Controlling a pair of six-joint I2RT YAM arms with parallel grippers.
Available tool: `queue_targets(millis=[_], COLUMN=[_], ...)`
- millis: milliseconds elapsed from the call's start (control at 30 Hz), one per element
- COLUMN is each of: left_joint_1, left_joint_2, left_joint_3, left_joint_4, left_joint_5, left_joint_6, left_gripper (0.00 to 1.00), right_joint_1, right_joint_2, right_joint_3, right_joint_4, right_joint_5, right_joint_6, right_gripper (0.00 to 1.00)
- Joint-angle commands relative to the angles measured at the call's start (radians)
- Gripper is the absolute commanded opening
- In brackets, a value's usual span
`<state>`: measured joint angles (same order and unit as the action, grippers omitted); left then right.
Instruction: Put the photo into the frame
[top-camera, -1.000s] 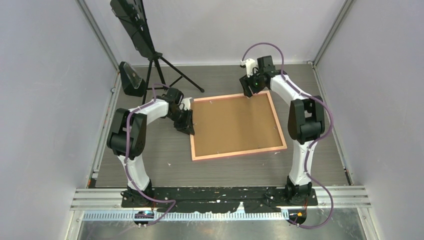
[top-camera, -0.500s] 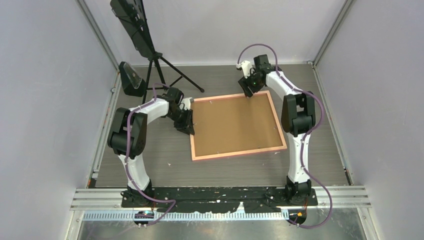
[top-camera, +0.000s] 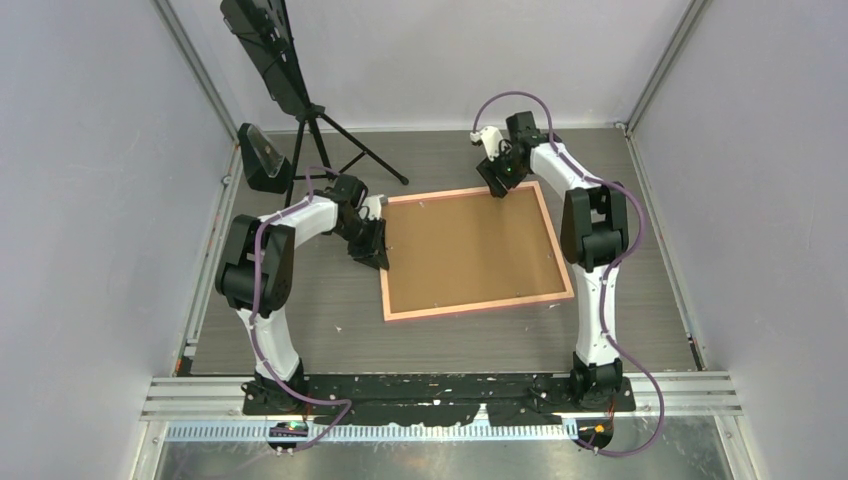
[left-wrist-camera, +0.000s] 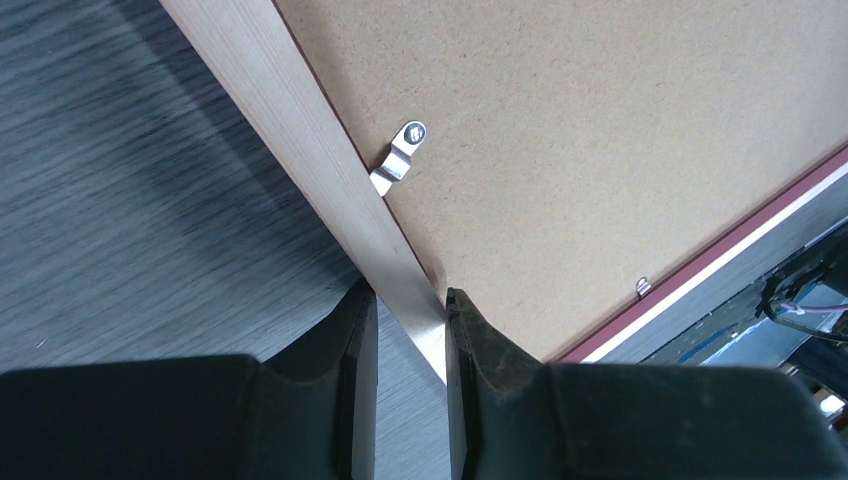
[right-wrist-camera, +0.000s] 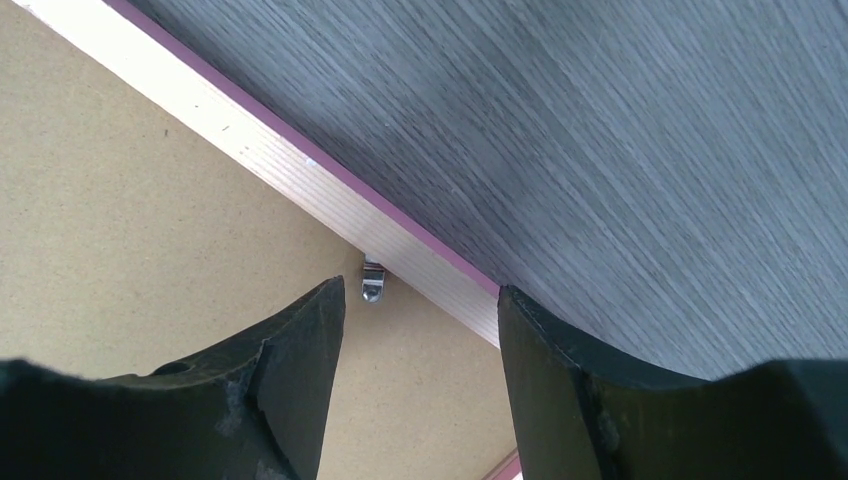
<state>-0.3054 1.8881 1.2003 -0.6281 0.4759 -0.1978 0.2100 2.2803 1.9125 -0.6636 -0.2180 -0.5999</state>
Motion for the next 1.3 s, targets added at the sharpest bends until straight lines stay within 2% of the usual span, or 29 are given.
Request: queue_targets(millis=[0,300,900,1267], left_joint_1=[-0.014,-0.014,-0.014,-0.014], left_joint_2=[0.04,0.042,0.047,0.05], left_joint_3=[-0.001,0.0,0.0,0.0], left_joint_4=[-0.016,-0.018,-0.019,-0.018], left_joint_5=[0.001,0.004,0.004,0.003], left_joint_6=[0.069,0.07,0.069,0.07], left_gripper=[0.0,0.0,0.0,0.0], right_joint_1=[0.006,0.01,0.014,0.014], right_joint_2=[0.02,0.055,0.077,0.073], right_joint_3=[0.05,0.093,0.1,0.093], right_joint_4=[-0.002,-0.014,-0.017,-0.02], right_joint_5=[0.011,0.022,0.09,0.095], right_joint_6=[-0.017,-0.014,0.002,-0.012], right_gripper=[0.63,0.6,0.43,0.39])
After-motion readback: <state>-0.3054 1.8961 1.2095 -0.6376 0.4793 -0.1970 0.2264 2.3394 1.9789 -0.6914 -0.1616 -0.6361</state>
